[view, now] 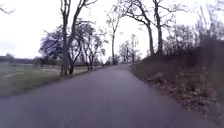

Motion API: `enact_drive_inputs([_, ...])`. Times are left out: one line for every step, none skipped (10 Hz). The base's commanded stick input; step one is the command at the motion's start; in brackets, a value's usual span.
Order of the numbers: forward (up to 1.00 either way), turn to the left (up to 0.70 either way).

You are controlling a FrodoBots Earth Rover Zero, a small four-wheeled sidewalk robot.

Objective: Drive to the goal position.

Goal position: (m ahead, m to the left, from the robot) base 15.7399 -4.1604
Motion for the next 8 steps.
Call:
enact_drive_inputs([1.0,0.0])
enact_drive_inputs([1.0,0.0])
enact_drive_inputs([1.0,0.0])
enact_drive_inputs([1.0,0.0])
enact_drive_inputs([1.0,0.0])
enact_drive_inputs([0.35,0.0])
enact_drive_inputs([0.0,0.0])
enact_drive_inputs([0.0,0.0])
